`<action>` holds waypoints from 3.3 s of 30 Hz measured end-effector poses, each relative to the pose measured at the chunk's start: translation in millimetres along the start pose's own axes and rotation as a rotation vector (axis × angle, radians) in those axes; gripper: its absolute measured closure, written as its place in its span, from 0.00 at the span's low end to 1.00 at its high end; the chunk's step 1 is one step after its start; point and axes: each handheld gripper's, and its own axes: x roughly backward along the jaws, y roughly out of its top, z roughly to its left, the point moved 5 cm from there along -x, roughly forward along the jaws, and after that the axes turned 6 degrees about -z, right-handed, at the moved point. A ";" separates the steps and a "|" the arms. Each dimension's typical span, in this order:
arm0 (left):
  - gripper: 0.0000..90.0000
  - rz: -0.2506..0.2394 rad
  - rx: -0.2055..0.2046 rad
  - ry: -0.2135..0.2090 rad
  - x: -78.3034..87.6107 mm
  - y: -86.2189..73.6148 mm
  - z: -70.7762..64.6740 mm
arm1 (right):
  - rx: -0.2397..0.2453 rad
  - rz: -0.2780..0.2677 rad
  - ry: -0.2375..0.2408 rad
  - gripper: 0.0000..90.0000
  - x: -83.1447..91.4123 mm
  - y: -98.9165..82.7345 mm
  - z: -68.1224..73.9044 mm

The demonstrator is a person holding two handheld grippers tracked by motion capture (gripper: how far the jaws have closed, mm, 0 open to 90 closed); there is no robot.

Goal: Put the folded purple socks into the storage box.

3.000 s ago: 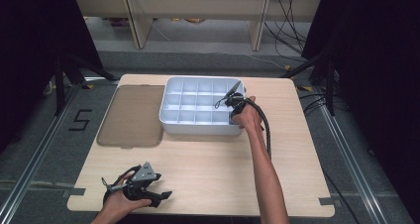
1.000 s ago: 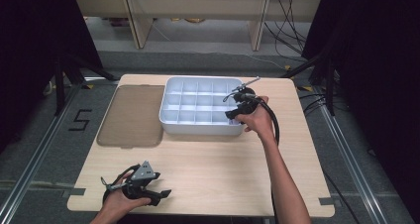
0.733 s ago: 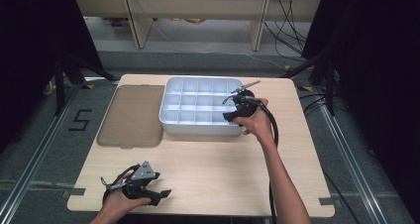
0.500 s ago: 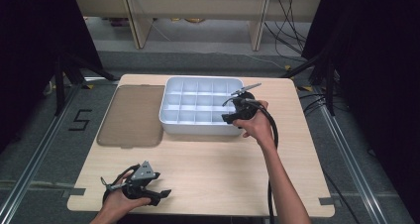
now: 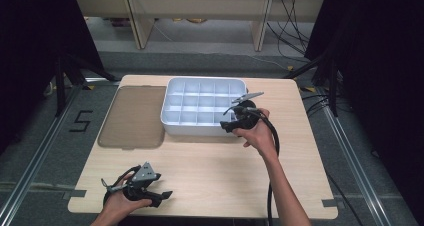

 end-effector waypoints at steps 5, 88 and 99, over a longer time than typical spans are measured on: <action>0.24 -0.002 -0.005 0.010 0.2 0.4 0.8 | 0.005 -0.031 0.014 0.30 -0.4 -4.7 6.6; 0.22 -0.005 -0.027 0.010 -0.3 1.4 -0.6 | 0.043 -0.037 0.170 0.19 7.5 -94.1 79.2; 0.22 -0.005 -0.032 0.016 -0.5 1.6 -0.9 | 0.055 -0.044 0.169 0.20 2.0 -110.0 83.4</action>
